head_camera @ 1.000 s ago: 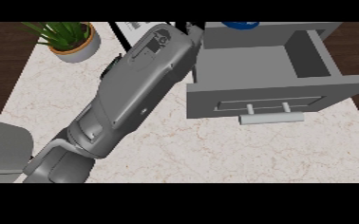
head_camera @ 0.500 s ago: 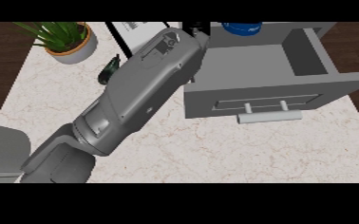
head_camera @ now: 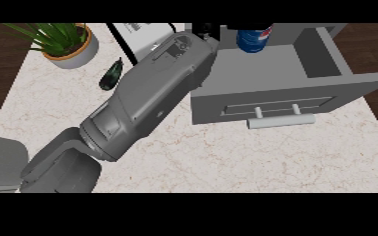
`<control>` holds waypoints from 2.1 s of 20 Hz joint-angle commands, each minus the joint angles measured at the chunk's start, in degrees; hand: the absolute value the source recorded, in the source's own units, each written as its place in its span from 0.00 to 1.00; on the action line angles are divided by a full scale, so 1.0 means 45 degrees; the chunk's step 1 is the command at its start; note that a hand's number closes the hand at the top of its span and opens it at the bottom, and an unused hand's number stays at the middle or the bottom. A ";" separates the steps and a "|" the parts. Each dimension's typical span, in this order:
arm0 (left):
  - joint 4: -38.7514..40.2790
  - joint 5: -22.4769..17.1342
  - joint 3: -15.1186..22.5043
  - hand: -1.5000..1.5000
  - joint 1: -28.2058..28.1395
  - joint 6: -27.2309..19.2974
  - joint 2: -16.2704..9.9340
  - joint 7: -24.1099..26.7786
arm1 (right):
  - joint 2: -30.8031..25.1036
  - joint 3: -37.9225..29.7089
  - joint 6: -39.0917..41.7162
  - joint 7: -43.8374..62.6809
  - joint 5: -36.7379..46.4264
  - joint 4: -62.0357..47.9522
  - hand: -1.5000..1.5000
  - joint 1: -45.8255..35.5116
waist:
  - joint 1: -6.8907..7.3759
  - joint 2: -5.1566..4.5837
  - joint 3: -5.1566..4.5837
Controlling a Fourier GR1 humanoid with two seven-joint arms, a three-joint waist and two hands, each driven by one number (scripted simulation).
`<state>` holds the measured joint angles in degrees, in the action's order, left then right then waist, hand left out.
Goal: Pick up the can, place it into the drawer and close the drawer
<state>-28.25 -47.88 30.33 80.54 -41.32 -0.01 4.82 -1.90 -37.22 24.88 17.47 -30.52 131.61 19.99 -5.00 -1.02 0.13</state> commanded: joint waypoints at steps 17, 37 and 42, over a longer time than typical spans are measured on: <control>0.0704 -0.2036 0.0908 0.00 0.0196 -0.0834 0.0003 0.1450 | -0.0555 -0.0348 0.0239 -0.0540 0.0937 0.0137 0.00 -0.0688 | -0.0098 -0.0035 -0.0001; -0.0164 -0.3104 0.0898 0.00 0.0031 -0.0880 0.0003 0.2648 | -0.0916 0.4682 0.0069 -0.2583 1.1310 0.0786 0.00 -0.4316 | 0.0885 0.0040 -0.0026; 0.0452 -0.2687 0.0594 0.00 0.0617 -0.0616 -0.0025 0.2074 | -0.0727 0.6562 -0.0958 -0.3351 1.4408 -0.0287 0.00 -0.5068 | 0.1096 0.0104 -0.0028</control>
<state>-28.08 -60.77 34.10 82.01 -45.14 -0.06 15.08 -6.17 -14.32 23.74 3.44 24.26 132.38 -0.15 -0.56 -0.67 0.02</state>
